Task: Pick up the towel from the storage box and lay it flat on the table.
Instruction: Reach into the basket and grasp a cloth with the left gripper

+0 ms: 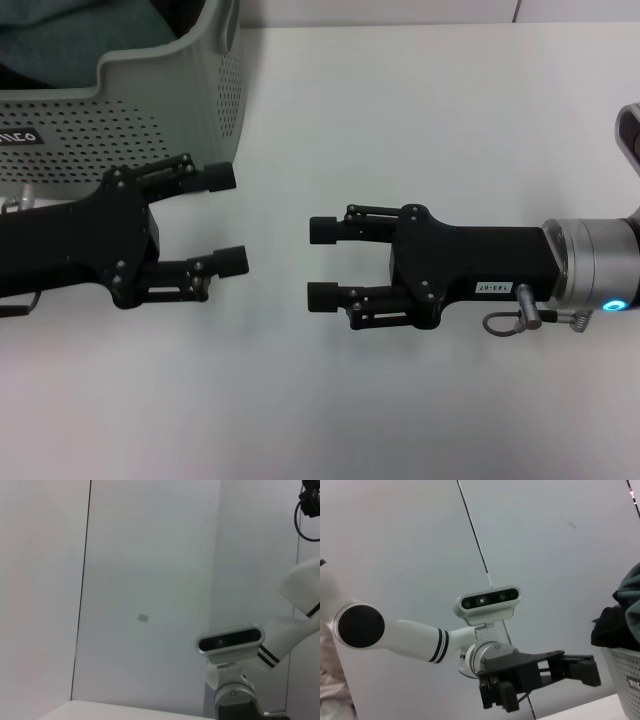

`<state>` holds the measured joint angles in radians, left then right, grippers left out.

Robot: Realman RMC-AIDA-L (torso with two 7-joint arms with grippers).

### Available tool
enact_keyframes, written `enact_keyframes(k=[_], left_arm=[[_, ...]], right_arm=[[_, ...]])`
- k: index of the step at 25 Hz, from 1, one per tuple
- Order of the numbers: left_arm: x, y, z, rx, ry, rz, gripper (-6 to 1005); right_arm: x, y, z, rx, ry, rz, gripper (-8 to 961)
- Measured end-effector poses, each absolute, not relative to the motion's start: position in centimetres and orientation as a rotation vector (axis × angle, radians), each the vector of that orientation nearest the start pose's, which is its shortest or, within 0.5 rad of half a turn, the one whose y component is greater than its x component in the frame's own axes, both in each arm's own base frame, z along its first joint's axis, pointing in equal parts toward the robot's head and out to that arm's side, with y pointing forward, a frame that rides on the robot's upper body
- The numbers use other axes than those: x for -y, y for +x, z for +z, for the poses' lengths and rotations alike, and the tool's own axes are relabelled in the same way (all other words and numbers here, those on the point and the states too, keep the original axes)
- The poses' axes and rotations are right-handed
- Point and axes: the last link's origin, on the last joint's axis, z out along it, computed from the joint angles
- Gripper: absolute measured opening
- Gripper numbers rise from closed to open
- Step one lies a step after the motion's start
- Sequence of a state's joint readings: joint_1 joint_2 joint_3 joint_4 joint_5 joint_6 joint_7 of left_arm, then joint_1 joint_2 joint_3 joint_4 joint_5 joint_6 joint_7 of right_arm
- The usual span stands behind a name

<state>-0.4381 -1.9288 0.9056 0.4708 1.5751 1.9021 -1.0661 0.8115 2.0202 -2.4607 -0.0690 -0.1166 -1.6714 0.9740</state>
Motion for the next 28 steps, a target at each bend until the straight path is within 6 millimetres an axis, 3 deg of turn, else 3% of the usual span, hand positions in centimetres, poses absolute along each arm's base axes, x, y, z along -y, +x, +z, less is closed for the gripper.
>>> enact_keyframes(k=[9, 28], left_arm=[[-27.3, -26.7, 3.7, 0.31, -2.868, -1.102, 847], [-27.4, -26.6, 3.6, 0.302, -2.857, -1.105, 847]], right_arm=[[-30.8, 17.8, -5.8, -0.345, -2.958, 1.292, 738], [-30.7, 17.8, -6.1, -0.347, -2.958, 1.289, 739]])
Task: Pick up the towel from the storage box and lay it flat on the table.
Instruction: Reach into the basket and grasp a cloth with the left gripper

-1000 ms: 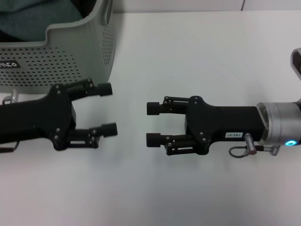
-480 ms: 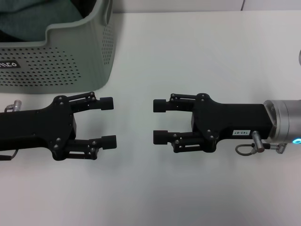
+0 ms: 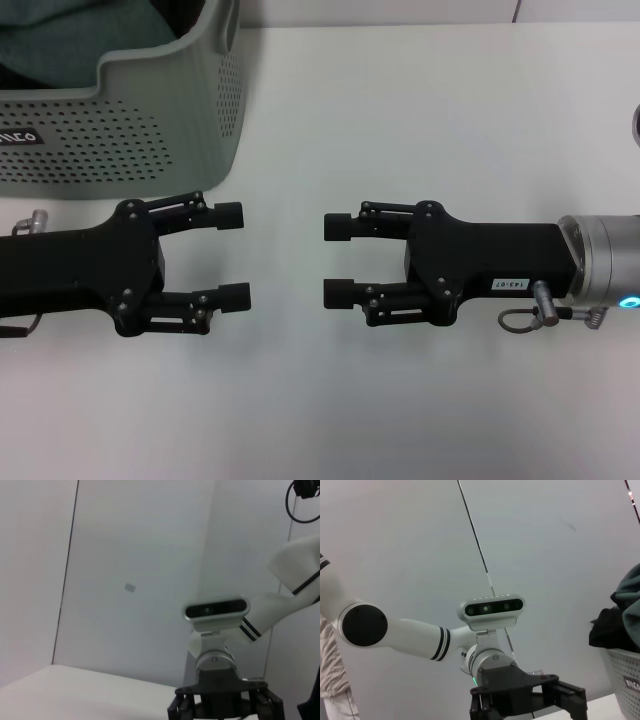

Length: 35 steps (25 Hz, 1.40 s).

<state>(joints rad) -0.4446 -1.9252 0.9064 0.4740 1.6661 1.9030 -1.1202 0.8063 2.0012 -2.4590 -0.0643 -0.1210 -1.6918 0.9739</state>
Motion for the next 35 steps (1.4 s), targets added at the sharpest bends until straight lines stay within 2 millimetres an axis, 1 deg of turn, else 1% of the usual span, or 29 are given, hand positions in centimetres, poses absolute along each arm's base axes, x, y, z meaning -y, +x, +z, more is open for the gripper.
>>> enact_keyframes(k=[4, 7, 9, 10, 13, 15, 18, 21, 24, 26, 30, 35], left_arm=[[-28.1, -26.4, 4.4, 0.288, -2.752, -1.156, 848], [-29.2, -25.4, 6.0, 0.248, -2.565, -1.243, 848], [-29.9, -24.7, 7.5, 0.24, -2.442, -1.298, 848], [-30.1, -24.4, 8.1, 0.239, -2.402, -1.31, 848], [-31.7, -23.9, 9.9, 0.273, -2.3, -1.238, 848], [-32.9, -23.9, 11.1, 0.307, -2.234, -1.149, 848], [-34.2, -24.4, 12.8, 0.374, -2.133, -1.067, 848], [-34.6, -25.3, 14.3, 0.381, -2.067, -0.962, 848], [-34.6, -26.1, 14.8, 0.349, -2.056, -0.796, 847], [-34.5, -26.7, 14.7, 0.327, -2.064, -0.693, 847], [-34.1, -26.7, 14.1, 0.287, -2.095, -0.622, 847], [-33.6, -27.0, 13.4, 0.251, -2.091, -0.479, 845]], right_arm=[[-30.7, 18.2, -6.0, -0.353, -2.927, 1.288, 739], [-30.9, 18.9, -5.9, -0.361, -2.883, 1.275, 739], [-30.8, 19.3, -5.8, -0.376, -2.86, 1.266, 739], [-30.8, 19.6, -5.8, -0.385, -2.851, 1.259, 739], [-30.7, 20.0, -5.9, -0.395, -2.836, 1.25, 739], [-30.5, 20.3, -5.9, -0.41, -2.823, 1.254, 738], [-30.2, 20.7, -5.9, -0.435, -2.805, 1.258, 738], [-29.9, 21.1, -5.8, -0.455, -2.788, 1.262, 738], [-29.8, 21.3, -5.8, -0.465, -2.779, 1.264, 739], [-29.8, 21.3, -5.8, -0.466, -2.778, 1.265, 739], [-30.0, 21.2, -5.8, -0.464, -2.771, 1.268, 738], [-30.2, 20.7, -5.9, -0.45, -2.777, 1.273, 738]])
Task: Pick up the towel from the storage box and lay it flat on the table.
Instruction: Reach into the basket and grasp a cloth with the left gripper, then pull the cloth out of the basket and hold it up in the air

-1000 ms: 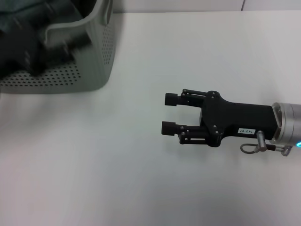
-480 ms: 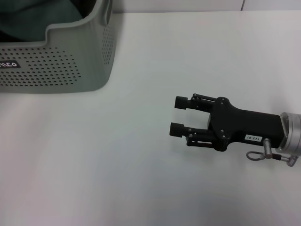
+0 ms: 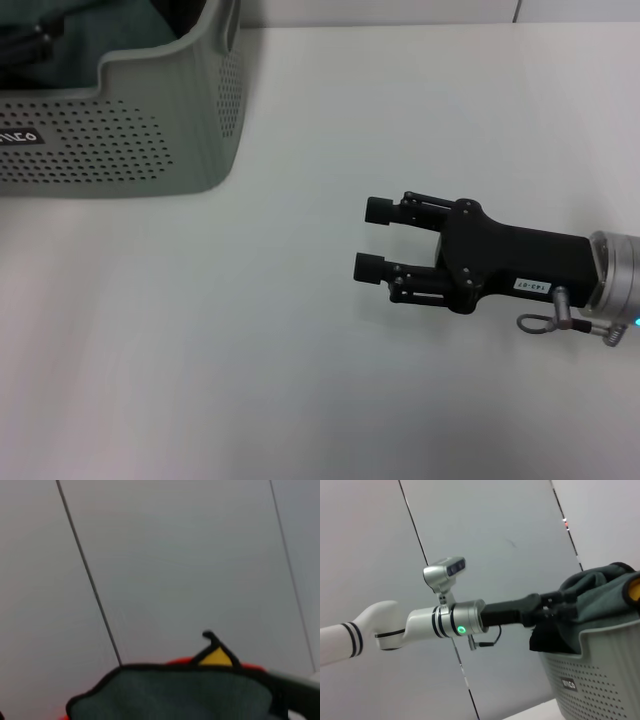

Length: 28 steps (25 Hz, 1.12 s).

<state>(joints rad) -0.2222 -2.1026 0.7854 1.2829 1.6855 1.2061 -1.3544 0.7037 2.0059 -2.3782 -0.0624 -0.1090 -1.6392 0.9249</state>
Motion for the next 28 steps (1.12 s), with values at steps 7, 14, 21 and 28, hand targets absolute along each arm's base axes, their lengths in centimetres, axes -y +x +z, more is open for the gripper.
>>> enact_keyframes(k=[7, 14, 21, 28], left_arm=[[-33.5, -27.04, 12.1, 0.174, -2.063, -0.255, 839], [-33.86, -27.43, 12.49, 0.19, -2.011, -0.227, 834], [-34.04, -27.32, 12.68, 0.199, -2.001, -0.243, 755], [-34.06, -26.62, 12.96, 0.286, -1.983, -0.379, 622]], right_arm=[[-30.22, 20.68, -6.08, -0.453, -2.775, 1.27, 739], [-30.22, 20.63, -6.13, -0.454, -2.773, 1.272, 739], [-30.13, 20.67, -6.2, -0.46, -2.771, 1.274, 739], [-30.05, 20.77, -6.2, -0.464, -2.769, 1.273, 738]])
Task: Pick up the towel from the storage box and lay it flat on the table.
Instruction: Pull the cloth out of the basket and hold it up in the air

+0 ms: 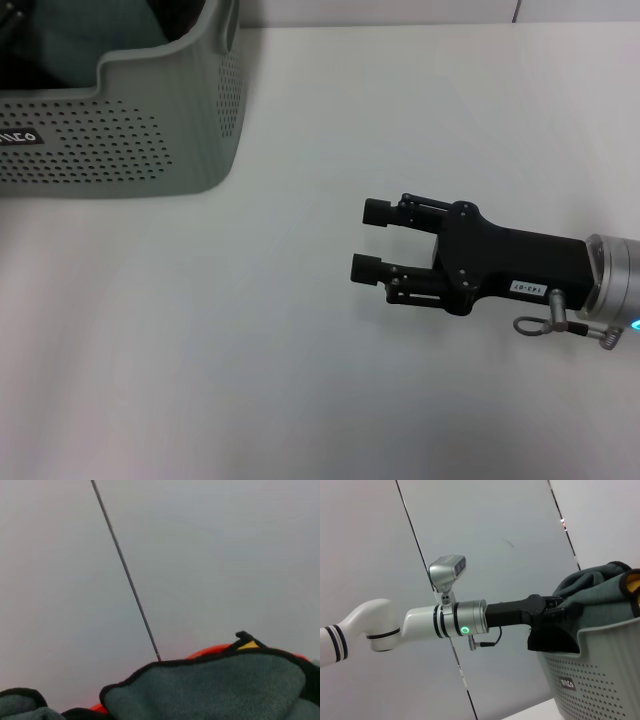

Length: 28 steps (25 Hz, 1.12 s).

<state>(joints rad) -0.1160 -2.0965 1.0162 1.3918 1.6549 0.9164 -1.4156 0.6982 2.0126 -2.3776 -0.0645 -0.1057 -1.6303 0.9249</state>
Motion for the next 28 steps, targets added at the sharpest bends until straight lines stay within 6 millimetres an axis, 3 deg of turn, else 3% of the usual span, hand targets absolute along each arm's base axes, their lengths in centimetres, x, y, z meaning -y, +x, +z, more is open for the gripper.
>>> enact_keyframes(k=[5, 14, 19, 23, 28], left_arm=[[-34.0, -26.1, 13.2, 0.336, -1.976, -0.465, 379], [-30.7, -24.6, 16.1, 0.307, -1.971, -1.032, 64], [-29.1, -24.3, 17.0, 0.215, -2.003, -1.339, 56], [-28.9, -24.7, 17.3, 0.195, -2.072, -1.471, 56], [-28.5, -24.8, 16.5, 0.203, -2.157, -1.57, 55]], right_arm=[[-30.0, 20.8, -6.2, -0.466, -2.768, 1.279, 739], [-29.8, 20.7, -6.1, -0.464, -2.767, 1.301, 739], [-29.5, 20.1, -4.5, -0.391, -2.714, 1.447, 738], [-29.2, 19.5, -2.3, -0.222, -2.616, 1.599, 735], [-30.2, 19.4, -1.6, -0.03, -2.518, 1.541, 722]])
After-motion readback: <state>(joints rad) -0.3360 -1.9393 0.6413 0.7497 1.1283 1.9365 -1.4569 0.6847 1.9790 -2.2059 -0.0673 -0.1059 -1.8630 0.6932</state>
